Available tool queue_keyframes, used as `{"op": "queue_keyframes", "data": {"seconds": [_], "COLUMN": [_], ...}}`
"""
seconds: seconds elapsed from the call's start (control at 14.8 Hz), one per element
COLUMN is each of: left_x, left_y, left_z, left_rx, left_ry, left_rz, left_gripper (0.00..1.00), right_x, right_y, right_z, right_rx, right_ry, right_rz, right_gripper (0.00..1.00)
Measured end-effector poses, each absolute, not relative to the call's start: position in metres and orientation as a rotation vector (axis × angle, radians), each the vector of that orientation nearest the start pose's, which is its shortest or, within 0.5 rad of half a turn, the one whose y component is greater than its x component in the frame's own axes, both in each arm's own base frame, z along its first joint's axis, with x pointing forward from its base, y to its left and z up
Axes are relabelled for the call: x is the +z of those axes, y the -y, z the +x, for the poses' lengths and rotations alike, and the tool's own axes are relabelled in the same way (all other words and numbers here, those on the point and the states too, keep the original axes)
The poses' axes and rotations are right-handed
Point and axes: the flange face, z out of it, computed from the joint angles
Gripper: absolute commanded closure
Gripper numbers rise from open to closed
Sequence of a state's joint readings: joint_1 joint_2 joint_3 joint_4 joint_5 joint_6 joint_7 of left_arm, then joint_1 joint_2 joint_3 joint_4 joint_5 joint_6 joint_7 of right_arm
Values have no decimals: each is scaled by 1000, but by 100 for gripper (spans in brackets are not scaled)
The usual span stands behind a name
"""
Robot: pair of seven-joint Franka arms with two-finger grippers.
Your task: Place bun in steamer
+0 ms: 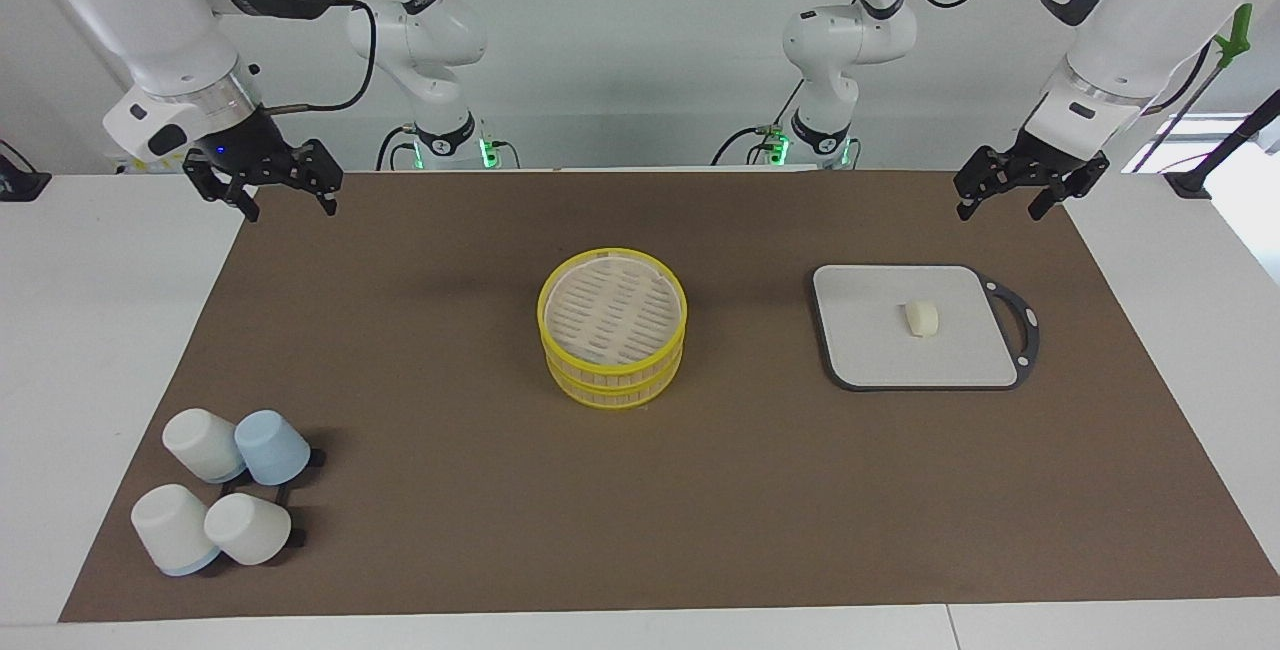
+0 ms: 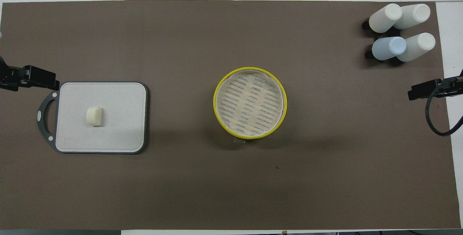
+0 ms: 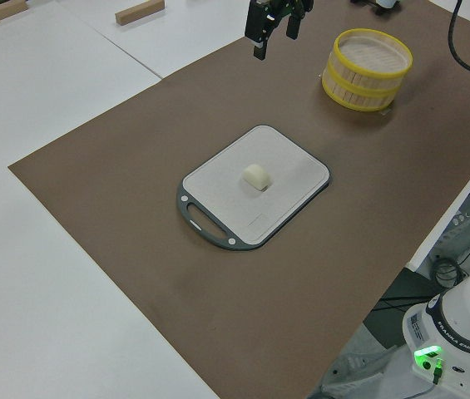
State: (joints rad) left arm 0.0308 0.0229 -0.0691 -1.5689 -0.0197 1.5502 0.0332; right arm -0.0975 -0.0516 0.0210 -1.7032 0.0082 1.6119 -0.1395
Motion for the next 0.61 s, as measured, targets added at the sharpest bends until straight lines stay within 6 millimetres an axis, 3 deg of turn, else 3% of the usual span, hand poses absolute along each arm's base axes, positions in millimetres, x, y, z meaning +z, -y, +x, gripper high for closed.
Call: {"op": "queue_keyframes", "data": {"seconds": [0.2, 0.34, 0.47, 0.61], "left_x": [609, 602, 580, 550], "left_y": [21, 16, 13, 11], "left_z": [555, 553, 548, 540], "left_rx": [105, 102, 74, 59], "left_ry": [-72, -51, -39, -29], "left_rz": [-3159, -3159, -3158, -3157], "left_gripper": [0, 0, 0, 0], "right_x": [593, 593, 588, 574], "right_y": [38, 22, -17, -69], "right_z": [538, 543, 550, 559], "right_rx": [58, 9, -14, -21], "right_ry": [103, 92, 80, 44], "right_rz": [-3129, -3133, -3132, -3127], "right_gripper": [0, 0, 0, 1]}}
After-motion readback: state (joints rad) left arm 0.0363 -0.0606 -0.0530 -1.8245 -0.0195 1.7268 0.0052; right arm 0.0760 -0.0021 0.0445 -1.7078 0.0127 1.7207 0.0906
